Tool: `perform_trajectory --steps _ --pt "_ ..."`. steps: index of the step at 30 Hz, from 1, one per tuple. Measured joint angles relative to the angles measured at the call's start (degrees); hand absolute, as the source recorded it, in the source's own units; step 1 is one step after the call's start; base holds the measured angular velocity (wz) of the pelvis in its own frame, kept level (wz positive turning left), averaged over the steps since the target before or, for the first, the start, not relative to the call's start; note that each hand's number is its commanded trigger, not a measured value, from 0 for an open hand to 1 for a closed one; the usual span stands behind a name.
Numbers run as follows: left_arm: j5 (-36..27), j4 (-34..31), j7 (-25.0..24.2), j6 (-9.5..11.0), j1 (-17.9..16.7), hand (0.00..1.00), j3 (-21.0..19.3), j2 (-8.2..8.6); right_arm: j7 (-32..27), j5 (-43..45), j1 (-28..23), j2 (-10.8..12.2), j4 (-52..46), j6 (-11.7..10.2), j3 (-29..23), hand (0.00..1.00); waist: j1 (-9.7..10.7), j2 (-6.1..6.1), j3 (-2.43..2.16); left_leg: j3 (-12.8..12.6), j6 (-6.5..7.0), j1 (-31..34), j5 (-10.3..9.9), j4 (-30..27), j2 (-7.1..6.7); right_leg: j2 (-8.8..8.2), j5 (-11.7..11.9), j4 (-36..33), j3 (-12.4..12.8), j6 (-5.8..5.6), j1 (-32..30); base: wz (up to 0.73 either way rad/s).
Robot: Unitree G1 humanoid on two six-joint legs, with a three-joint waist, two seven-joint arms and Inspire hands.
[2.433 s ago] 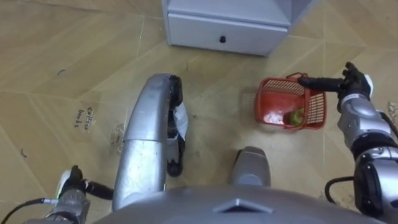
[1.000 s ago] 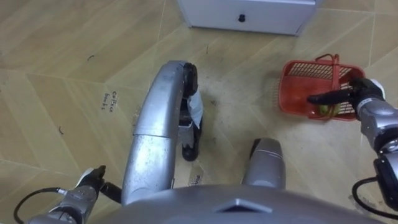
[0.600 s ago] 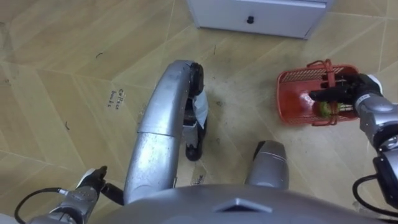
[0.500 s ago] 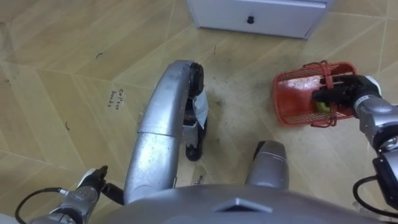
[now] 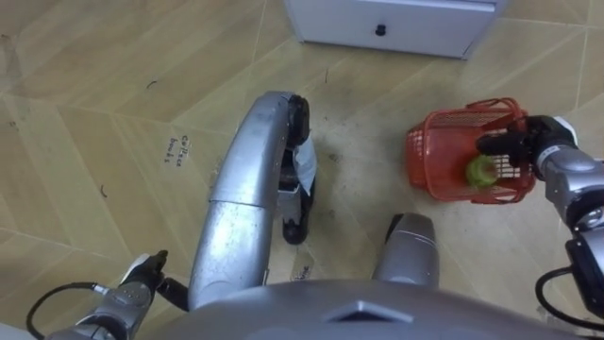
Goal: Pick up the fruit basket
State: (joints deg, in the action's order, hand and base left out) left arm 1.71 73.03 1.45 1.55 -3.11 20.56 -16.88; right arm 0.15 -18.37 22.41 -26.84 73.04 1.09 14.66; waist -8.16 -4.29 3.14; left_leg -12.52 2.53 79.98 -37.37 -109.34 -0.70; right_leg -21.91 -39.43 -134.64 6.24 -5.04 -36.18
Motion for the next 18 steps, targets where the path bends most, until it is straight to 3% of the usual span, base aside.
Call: perform_trajectory --steps 9,15,18 --pt "0.03 0.0 -0.72 -0.01 -0.32 0.0 -0.01 -0.01 0.0 -1.6 -0.02 0.0 -0.02 -0.16 -0.04 1.0 0.03 -0.04 0.02 0.02 0.06 -0.03 0.03 -0.1 -0.06 0.05 0.0 -0.01 0.14 0.01 0.18 0.0" --pt "0.02 -1.07 -0.41 0.17 -0.71 0.0 -0.38 -0.01 -0.01 -2.6 -0.04 -0.05 -4.24 -0.08 -0.05 1.0 0.2 -0.9 0.45 0.51 0.06 -0.97 0.03 -0.31 -0.18 0.47 0.03 0.17 0.27 0.02 1.95 0.0" --pt "0.1 -1.68 -0.4 0.32 -0.53 0.0 -0.38 -0.01 -0.02 -4.05 -0.04 -0.05 -5.13 -0.15 -0.05 1.0 0.29 -1.38 0.55 1.39 -0.19 -2.0 0.15 -0.37 -1.24 0.41 0.08 0.7 -0.87 0.11 3.88 0.08"
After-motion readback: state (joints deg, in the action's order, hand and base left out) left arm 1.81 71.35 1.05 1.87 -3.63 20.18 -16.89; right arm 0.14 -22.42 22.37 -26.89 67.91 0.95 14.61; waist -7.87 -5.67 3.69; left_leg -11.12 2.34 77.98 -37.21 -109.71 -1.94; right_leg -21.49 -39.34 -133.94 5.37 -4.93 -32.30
